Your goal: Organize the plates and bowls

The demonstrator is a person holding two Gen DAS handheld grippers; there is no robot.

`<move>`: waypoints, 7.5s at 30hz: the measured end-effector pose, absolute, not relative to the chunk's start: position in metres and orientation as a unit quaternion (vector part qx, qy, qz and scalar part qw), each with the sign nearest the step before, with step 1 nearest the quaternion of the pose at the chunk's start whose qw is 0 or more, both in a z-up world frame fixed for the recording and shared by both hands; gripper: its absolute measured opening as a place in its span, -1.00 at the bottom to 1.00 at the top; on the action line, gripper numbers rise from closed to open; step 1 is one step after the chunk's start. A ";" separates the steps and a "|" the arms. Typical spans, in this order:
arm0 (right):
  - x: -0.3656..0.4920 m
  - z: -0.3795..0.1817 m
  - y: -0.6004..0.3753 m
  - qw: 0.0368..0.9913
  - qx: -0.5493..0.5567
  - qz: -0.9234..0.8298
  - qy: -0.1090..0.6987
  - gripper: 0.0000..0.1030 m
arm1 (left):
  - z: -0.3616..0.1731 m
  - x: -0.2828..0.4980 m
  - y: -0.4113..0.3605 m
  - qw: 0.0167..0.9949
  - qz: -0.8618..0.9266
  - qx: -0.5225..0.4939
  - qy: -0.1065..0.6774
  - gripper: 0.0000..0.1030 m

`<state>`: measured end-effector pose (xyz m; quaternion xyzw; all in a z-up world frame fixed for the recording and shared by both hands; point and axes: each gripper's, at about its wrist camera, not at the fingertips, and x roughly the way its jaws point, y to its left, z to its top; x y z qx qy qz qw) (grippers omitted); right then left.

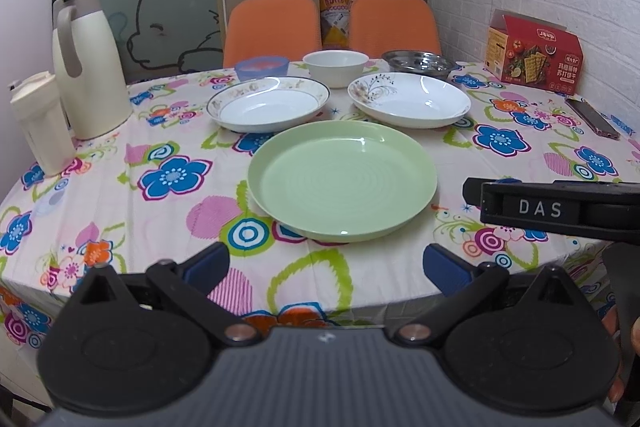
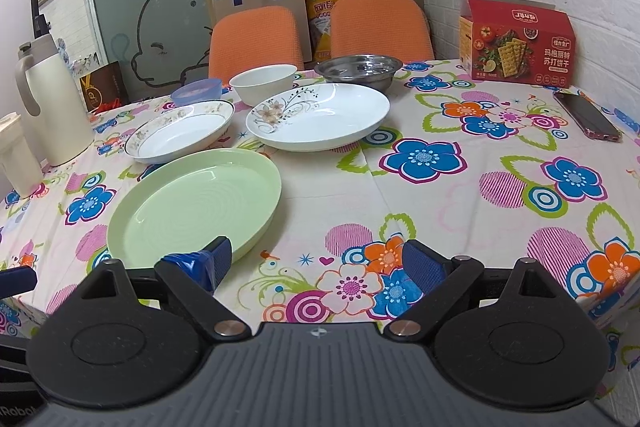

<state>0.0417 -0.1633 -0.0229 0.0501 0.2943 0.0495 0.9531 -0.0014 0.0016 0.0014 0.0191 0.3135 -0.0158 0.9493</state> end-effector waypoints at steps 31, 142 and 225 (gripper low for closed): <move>0.069 -0.033 -0.154 0.947 0.051 0.059 0.313 0.54 | 0.004 0.050 0.069 0.943 0.027 -0.038 0.330 0.99; 0.175 -0.018 -0.061 0.921 0.002 0.236 0.311 0.48 | -0.001 0.175 0.165 0.928 0.030 -0.047 0.369 0.42; 0.284 -0.050 -0.024 0.907 -0.062 0.281 0.307 0.46 | -0.017 0.312 0.147 0.913 0.021 -0.056 0.404 0.10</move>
